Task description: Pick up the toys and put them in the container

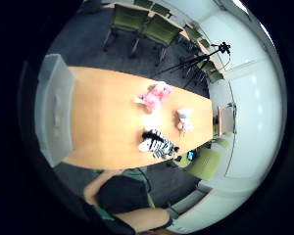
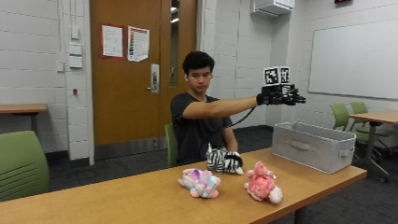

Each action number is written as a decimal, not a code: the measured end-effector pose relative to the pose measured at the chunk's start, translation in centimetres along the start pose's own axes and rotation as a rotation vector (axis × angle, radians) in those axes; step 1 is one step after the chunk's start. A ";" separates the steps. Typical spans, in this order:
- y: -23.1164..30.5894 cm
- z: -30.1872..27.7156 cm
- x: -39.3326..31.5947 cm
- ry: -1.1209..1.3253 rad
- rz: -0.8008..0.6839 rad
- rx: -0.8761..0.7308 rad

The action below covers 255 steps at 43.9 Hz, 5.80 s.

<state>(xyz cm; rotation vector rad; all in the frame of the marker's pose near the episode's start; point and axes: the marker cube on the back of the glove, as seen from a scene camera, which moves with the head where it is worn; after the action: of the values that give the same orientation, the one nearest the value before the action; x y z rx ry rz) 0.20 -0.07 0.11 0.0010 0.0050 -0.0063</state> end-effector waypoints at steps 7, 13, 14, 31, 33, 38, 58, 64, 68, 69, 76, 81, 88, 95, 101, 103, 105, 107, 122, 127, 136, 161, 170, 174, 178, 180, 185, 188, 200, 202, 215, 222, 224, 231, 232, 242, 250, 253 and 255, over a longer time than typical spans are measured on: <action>0.1 0.5 0.2 0.018 -0.007 -0.023; 0.3 0.7 0.5 0.031 -0.006 -0.056; 0.4 0.8 0.5 0.030 -0.008 -0.057; 1.0 1.1 3.3 0.035 0.007 -0.063; 1.5 1.1 4.3 0.042 0.015 -0.067; 2.8 1.0 7.0 0.064 0.035 -0.066; 10.8 3.6 22.3 0.112 0.199 -0.045; 12.7 7.1 25.4 0.087 0.217 -0.070; 13.7 9.9 26.5 0.069 0.228 -0.107; 13.9 10.6 26.6 0.063 0.228 -0.115; 14.5 15.1 27.5 0.032 0.206 -0.166; 15.7 18.2 27.0 0.032 0.210 -0.186; 17.5 21.9 26.9 -0.038 0.231 -0.255; 18.3 23.1 27.2 -0.100 0.279 -0.286; 18.6 23.2 27.3 -0.114 0.298 -0.340; 18.7 23.2 27.2 -0.124 0.301 -0.362; 18.8 23.2 27.3 -0.134 0.303 -0.377; 18.9 23.2 27.2 -0.143 0.301 -0.384; 19.2 21.3 26.5 0.017 0.237 -0.243; 18.0 21.0 27.4 0.016 0.252 -0.240; 15.0 18.8 27.5 -0.076 0.271 -0.270; 3.6 -8.3 9.6 -0.138 0.078 0.025; 0.8 -10.0 -3.0 -0.143 -0.044 0.025; 0.3 -8.7 -9.7 -0.125 -0.101 0.009; -0.8 -7.1 -12.8 -0.110 -0.163 -0.013; -2.4 -6.1 -11.5 -0.102 -0.238 -0.022; -4.5 -4.0 -11.8 -0.032 -0.320 -0.029; -4.7 -3.2 -13.1 0.014 -0.308 -0.025; -4.3 -1.0 -16.2 -0.196 -0.164 -0.337; -4.3 -0.6 -15.7 -0.185 -0.204 -0.323; -4.0 -1.0 -13.5 -0.034 -0.175 -0.202; -2.2 -1.5 -11.9 0.066 -0.145 -0.156; -2.2 -1.5 -9.4 0.072 -0.137 -0.156; -3.8 -1.5 1.1 0.102 -0.010 -0.141; -3.9 -1.5 2.3 0.110 0.006 -0.137; -4.6 1.3 14.0 0.109 0.152 -0.133; -4.3 5.5 19.9 0.105 0.222 -0.176; -4.0 7.7 21.6 0.099 0.248 -0.200; -4.0 9.1 22.7 0.092 0.263 -0.218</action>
<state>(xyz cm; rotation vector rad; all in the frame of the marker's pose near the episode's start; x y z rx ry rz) 22.90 -4.19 9.08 -0.2159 0.0974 0.2573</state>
